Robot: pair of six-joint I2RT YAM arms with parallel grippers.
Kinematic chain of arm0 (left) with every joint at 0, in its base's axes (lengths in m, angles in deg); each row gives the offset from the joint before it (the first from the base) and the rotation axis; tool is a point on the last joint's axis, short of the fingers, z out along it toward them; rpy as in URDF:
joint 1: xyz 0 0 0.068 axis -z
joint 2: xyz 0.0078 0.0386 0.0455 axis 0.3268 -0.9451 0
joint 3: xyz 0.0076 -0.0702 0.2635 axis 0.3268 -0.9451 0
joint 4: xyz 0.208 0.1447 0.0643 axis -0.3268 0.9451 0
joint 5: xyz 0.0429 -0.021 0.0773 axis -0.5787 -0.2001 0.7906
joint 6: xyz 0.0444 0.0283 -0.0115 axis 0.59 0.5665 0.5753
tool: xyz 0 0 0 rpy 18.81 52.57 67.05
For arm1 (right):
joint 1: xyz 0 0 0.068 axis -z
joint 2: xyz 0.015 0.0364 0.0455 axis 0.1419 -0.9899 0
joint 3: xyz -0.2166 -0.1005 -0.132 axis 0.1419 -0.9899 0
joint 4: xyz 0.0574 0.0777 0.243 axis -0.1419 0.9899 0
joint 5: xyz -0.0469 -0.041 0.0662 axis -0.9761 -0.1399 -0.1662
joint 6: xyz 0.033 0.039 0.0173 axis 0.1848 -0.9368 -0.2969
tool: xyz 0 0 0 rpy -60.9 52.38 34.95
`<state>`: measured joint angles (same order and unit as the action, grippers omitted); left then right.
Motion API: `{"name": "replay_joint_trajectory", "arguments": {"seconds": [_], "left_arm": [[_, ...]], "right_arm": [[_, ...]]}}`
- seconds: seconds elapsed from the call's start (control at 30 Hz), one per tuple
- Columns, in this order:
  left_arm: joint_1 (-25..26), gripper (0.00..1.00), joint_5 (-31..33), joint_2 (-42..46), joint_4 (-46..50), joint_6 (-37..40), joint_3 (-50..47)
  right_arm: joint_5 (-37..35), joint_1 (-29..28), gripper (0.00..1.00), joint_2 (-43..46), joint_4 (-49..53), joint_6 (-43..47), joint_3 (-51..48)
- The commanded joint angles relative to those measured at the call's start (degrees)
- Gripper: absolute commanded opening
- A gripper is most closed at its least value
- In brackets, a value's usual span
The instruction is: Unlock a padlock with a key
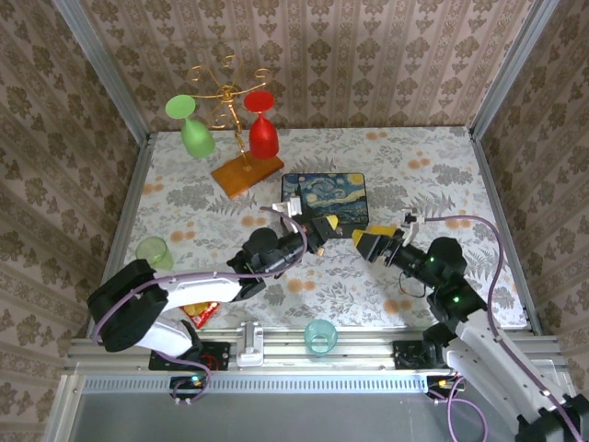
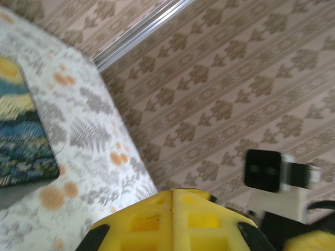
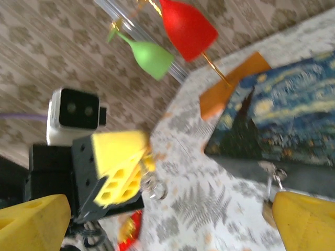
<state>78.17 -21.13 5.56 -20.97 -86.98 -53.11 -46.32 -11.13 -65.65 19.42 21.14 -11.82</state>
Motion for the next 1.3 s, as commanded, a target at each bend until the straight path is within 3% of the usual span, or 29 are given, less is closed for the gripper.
{"name": "replay_joint_trajectory", "arguments": {"seconds": [0.0,0.17,0.43,0.77,0.97,1.1,1.27], "left_arm": [[0.03,0.00,0.14,0.75,-8.85,1.61,-1.34],[0.53,0.00,-1.08,-0.28,-11.56,0.10,-0.17],[1.94,0.00,1.19,-1.21,-15.56,1.94,-0.99],[2.45,0.00,3.21,0.40,-15.61,4.54,-1.60],[3.26,0.00,5.23,1.07,-15.85,5.79,-2.60],[3.14,0.00,5.81,1.59,-15.98,6.21,-2.69],[3.14,0.00,5.14,0.90,-16.05,5.71,-2.35]], "right_arm": [[11.77,1.27,1.00,-6.86,-23.60,-12.13,-1.04],[12.01,-0.74,0.99,-14.05,-35.51,-15.63,0.35],[11.21,-4.51,0.89,-16.64,-36.70,-16.75,1.45],[10.24,-7.25,0.49,-21.55,-45.94,-21.43,2.18],[9.27,-7.78,0.35,-21.17,-46.14,-21.80,1.55],[8.73,-7.82,0.33,-20.17,-45.34,-21.87,0.42],[8.14,-7.87,0.18,-18.93,-44.85,-21.87,-0.61]]}}
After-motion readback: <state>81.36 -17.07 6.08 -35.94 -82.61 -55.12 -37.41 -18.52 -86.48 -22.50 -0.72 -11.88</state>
